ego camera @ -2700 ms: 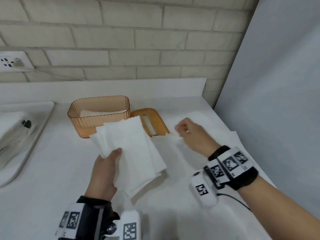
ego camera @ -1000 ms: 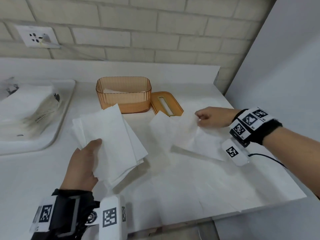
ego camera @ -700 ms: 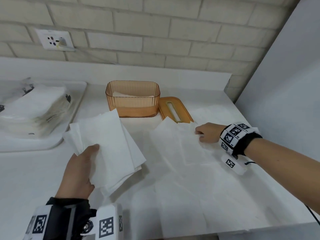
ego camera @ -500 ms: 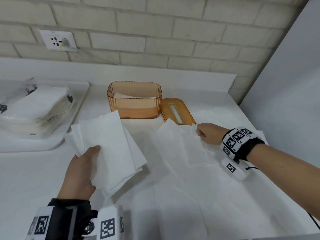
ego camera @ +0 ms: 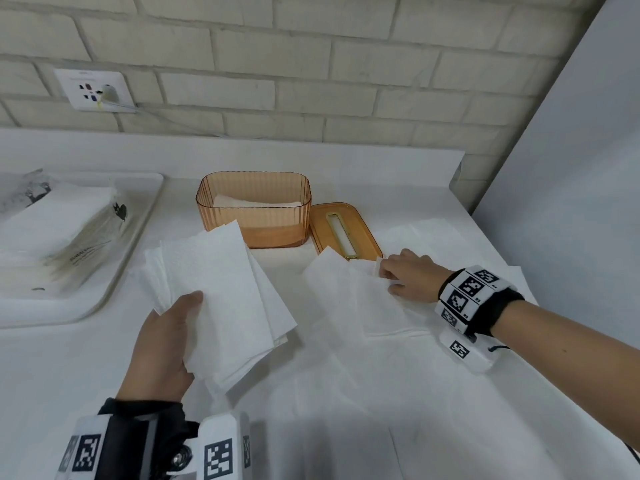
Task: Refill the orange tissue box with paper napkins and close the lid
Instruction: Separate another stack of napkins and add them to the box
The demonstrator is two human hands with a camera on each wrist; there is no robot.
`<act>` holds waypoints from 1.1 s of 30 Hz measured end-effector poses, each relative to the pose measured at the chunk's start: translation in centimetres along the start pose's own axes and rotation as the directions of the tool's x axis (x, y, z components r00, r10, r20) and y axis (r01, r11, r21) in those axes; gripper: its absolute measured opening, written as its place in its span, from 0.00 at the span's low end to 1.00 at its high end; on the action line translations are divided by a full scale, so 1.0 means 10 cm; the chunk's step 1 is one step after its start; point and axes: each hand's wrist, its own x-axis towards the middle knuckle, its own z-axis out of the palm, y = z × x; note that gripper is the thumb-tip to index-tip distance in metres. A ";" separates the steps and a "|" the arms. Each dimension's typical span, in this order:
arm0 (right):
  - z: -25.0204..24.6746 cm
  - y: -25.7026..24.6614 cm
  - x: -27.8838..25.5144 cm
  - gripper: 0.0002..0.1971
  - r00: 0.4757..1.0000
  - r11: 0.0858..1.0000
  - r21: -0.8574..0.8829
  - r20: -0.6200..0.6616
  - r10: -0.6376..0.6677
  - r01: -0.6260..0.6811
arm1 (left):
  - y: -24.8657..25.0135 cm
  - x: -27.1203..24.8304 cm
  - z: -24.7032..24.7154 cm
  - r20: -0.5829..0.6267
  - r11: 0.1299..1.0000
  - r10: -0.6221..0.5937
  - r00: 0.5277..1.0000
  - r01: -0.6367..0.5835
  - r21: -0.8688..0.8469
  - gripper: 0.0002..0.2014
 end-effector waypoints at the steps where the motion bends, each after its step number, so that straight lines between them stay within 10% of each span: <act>1: 0.01 0.01 0.00 0.02 1.000 1.000 -0.016 -0.029 -0.007 0.006 | 0.01 0.01 0.01 0.003 1.000 0.000 1.000 0.000 0.001 0.07; 8: 0.07 0.11 -0.08 0.16 0.998 0.977 0.213 -0.059 -0.017 0.030 | 0.00 0.02 0.11 0.047 1.000 -0.009 0.999 0.007 0.029 0.07; 14: 0.08 0.09 -0.05 0.04 0.999 0.993 0.116 -0.031 -0.019 0.022 | 0.00 0.02 0.18 0.096 0.999 -0.018 0.995 0.013 0.047 0.14; 18: -0.10 0.20 -0.16 0.06 0.987 0.929 0.365 -0.161 0.002 0.057 | -0.01 0.04 0.18 0.111 0.999 -0.017 0.994 0.013 0.035 0.14; 22: -0.57 0.18 -0.35 0.09 0.913 0.764 0.632 -0.377 0.157 0.129 | -0.05 0.05 0.26 0.129 0.998 -0.032 0.991 0.025 0.056 0.09; 28: -0.94 -0.37 -0.57 0.13 0.896 0.175 0.916 -0.393 0.208 0.361 | -0.20 -0.01 0.60 0.186 0.992 -0.064 0.980 0.043 0.116 0.10; 33: -0.70 -0.92 -0.51 0.14 0.885 0.370 0.870 -0.418 0.205 0.326 | -0.23 -0.17 0.79 0.232 0.997 -0.078 0.970 0.077 0.013 0.14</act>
